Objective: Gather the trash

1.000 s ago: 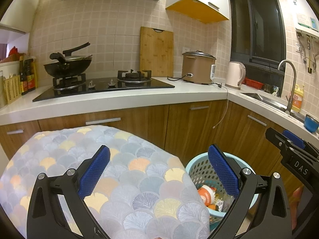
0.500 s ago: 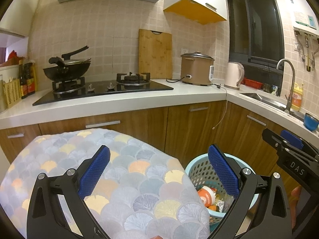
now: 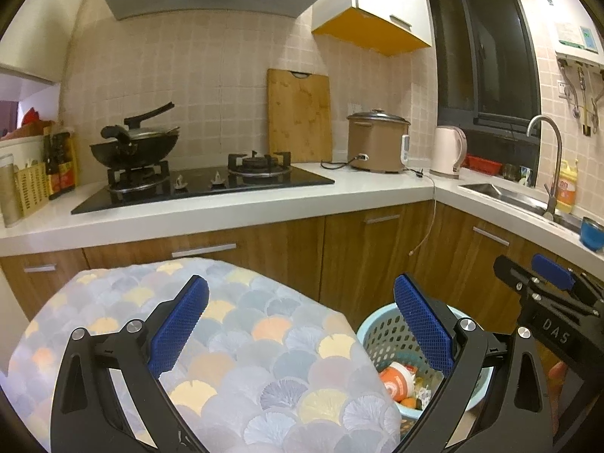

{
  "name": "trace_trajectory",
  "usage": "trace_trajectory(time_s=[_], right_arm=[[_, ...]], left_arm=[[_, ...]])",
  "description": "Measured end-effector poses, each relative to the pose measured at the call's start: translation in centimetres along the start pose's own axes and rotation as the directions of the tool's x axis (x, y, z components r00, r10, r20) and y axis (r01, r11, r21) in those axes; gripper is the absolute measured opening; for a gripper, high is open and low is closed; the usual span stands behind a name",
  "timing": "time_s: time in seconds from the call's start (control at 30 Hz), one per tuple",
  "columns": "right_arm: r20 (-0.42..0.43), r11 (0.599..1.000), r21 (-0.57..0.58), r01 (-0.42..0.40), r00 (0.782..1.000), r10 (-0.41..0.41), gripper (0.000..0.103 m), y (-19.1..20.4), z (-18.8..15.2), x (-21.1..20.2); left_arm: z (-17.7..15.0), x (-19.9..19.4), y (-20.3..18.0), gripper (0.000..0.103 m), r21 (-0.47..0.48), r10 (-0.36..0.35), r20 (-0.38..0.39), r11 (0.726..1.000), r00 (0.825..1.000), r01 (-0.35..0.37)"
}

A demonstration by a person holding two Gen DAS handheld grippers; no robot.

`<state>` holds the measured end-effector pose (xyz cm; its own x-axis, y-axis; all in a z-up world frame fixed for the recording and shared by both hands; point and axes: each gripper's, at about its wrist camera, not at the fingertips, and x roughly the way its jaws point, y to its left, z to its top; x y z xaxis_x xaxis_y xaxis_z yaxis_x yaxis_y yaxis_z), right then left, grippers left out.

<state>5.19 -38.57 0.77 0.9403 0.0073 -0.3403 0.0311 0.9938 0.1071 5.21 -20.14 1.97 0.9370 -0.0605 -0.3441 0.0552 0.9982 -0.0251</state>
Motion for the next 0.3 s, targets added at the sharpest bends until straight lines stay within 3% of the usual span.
trace_trajectory(time_s=[0.13,0.3], right_arm=[[-0.001,1.000,0.009,0.006,1.000,-0.006,0.067,-0.35,-0.17,0.02],[-0.004,1.000,0.020,0.006,1.000,-0.006,0.068,-0.55,-0.35,-0.05]], left_arm=[[-0.16,0.69,0.38,0.096,-0.041,-0.041,-0.047,0.998,0.998,0.039],[-0.32,0.55,0.05,0.096,-0.025,-0.044,-0.038,0.999,0.998,0.044]])
